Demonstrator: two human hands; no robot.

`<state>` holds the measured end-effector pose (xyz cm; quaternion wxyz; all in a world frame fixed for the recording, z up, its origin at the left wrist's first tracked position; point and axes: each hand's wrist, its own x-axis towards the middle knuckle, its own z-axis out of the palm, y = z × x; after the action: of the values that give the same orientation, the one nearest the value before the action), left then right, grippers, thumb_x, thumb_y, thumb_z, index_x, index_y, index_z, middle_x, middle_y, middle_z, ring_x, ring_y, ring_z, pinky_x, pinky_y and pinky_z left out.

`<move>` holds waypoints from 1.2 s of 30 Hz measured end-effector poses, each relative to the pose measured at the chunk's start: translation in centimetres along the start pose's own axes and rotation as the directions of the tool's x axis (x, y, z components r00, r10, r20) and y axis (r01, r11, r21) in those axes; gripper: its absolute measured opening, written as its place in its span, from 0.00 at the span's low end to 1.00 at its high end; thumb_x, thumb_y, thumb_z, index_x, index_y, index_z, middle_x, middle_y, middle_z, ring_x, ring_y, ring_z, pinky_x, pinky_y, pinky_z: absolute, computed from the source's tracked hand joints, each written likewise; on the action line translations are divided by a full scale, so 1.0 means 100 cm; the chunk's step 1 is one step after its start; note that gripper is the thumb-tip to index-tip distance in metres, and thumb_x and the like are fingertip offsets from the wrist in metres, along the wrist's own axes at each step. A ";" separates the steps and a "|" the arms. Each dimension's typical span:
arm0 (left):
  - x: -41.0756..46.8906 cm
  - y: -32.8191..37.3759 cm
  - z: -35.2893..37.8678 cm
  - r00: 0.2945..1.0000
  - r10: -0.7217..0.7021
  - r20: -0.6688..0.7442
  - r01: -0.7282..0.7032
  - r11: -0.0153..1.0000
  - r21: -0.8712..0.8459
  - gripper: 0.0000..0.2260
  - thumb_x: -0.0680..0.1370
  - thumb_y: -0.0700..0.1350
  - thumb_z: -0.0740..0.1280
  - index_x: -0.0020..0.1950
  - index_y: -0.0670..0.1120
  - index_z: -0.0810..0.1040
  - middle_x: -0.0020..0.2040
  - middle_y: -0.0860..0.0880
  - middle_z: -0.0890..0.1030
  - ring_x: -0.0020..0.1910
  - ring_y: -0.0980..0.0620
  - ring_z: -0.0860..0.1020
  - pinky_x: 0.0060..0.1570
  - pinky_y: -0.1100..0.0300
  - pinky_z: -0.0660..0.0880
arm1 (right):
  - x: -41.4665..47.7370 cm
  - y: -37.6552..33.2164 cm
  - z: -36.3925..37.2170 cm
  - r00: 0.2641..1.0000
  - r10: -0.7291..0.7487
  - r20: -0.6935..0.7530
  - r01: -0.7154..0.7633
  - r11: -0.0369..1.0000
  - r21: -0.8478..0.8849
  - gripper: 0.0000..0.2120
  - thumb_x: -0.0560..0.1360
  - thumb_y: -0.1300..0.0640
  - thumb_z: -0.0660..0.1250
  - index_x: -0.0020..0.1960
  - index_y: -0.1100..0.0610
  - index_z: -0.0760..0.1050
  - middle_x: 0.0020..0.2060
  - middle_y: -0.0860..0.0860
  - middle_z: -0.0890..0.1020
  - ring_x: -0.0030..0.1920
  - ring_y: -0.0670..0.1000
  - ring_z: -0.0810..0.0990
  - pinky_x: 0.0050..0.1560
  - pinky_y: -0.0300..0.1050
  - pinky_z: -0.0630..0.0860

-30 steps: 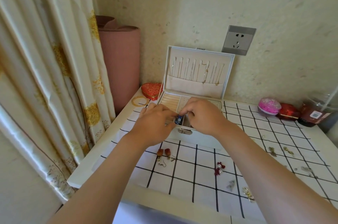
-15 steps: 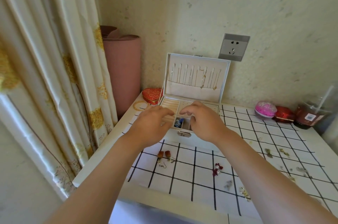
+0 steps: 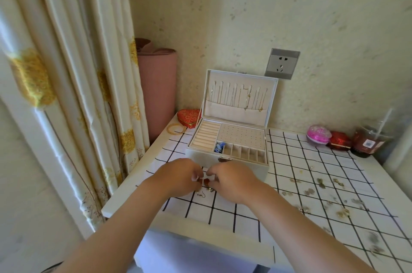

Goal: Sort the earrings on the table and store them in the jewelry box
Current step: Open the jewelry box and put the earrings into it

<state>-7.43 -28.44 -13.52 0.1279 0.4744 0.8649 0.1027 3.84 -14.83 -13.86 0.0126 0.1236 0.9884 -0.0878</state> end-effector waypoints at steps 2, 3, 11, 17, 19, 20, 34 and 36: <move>-0.001 0.000 0.003 0.999 -0.012 -0.033 0.012 1.000 -0.016 0.11 0.75 0.52 0.71 0.56 0.56 0.83 0.52 0.54 0.81 0.53 0.53 0.78 0.50 0.61 0.74 | 0.002 -0.004 0.006 1.000 0.007 -0.027 -0.007 1.000 0.006 0.14 0.81 0.46 0.63 0.62 0.49 0.79 0.52 0.50 0.84 0.54 0.54 0.81 0.51 0.47 0.77; 0.000 -0.001 0.004 0.999 -0.021 -0.045 0.020 0.999 -0.032 0.09 0.74 0.53 0.71 0.54 0.55 0.83 0.50 0.54 0.81 0.51 0.54 0.78 0.48 0.61 0.74 | 0.002 -0.006 0.008 0.999 0.001 -0.039 -0.001 1.000 0.004 0.13 0.80 0.46 0.63 0.59 0.50 0.80 0.50 0.49 0.84 0.51 0.53 0.81 0.49 0.47 0.77; 0.004 -0.006 -0.013 0.997 0.000 -0.071 -0.016 0.976 -0.217 0.07 0.72 0.49 0.75 0.45 0.56 0.79 0.44 0.58 0.82 0.45 0.59 0.78 0.44 0.65 0.73 | 0.007 0.001 -0.010 0.994 0.106 0.004 -0.102 0.940 0.326 0.08 0.74 0.50 0.72 0.53 0.46 0.80 0.46 0.43 0.82 0.48 0.47 0.81 0.51 0.47 0.79; 0.019 0.000 -0.034 0.961 0.021 -0.275 -0.170 0.830 -0.532 0.08 0.74 0.44 0.74 0.51 0.53 0.83 0.45 0.58 0.82 0.35 0.67 0.75 0.41 0.73 0.71 | 0.007 0.026 -0.052 0.940 0.287 -0.183 -0.097 0.742 0.664 0.08 0.74 0.57 0.74 0.49 0.46 0.80 0.46 0.45 0.83 0.28 0.39 0.79 0.30 0.34 0.74; 0.027 0.010 -0.037 0.940 0.007 -0.341 -0.222 0.771 -0.597 0.09 0.74 0.41 0.73 0.52 0.52 0.83 0.46 0.56 0.83 0.35 0.66 0.75 0.44 0.69 0.73 | 0.008 0.035 -0.057 0.906 0.354 -0.234 -0.087 0.695 0.714 0.09 0.74 0.59 0.74 0.50 0.47 0.79 0.47 0.45 0.83 0.24 0.41 0.78 0.28 0.35 0.74; 0.031 0.017 -0.038 0.933 -0.002 -0.359 -0.239 0.742 -0.626 0.09 0.74 0.40 0.73 0.53 0.51 0.82 0.46 0.55 0.83 0.34 0.65 0.75 0.43 0.69 0.74 | 0.008 0.038 -0.058 0.888 0.383 -0.256 -0.083 0.679 0.730 0.09 0.75 0.59 0.73 0.51 0.47 0.79 0.47 0.45 0.83 0.24 0.42 0.78 0.28 0.36 0.74; 0.071 0.038 -0.017 0.956 -0.003 -0.295 -0.095 0.944 -0.317 0.09 0.73 0.48 0.74 0.52 0.56 0.82 0.46 0.59 0.81 0.39 0.64 0.74 0.40 0.64 0.70 | 0.033 0.063 -0.053 0.834 0.406 -0.374 -0.019 0.698 0.716 0.07 0.75 0.57 0.73 0.49 0.47 0.79 0.46 0.43 0.83 0.24 0.37 0.77 0.28 0.31 0.72; 0.071 0.035 -0.016 0.956 -0.009 -0.294 -0.091 0.941 -0.326 0.09 0.73 0.48 0.74 0.52 0.56 0.82 0.44 0.59 0.81 0.38 0.64 0.74 0.40 0.63 0.71 | 0.037 0.063 -0.050 0.844 0.392 -0.365 -0.019 0.704 0.710 0.07 0.75 0.56 0.74 0.49 0.46 0.79 0.45 0.42 0.83 0.26 0.38 0.77 0.34 0.36 0.75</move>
<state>-8.82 -20.66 -11.84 0.0761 0.4434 0.8339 0.3198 1.80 -7.01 -10.16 -0.2747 0.2510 0.8338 -0.4077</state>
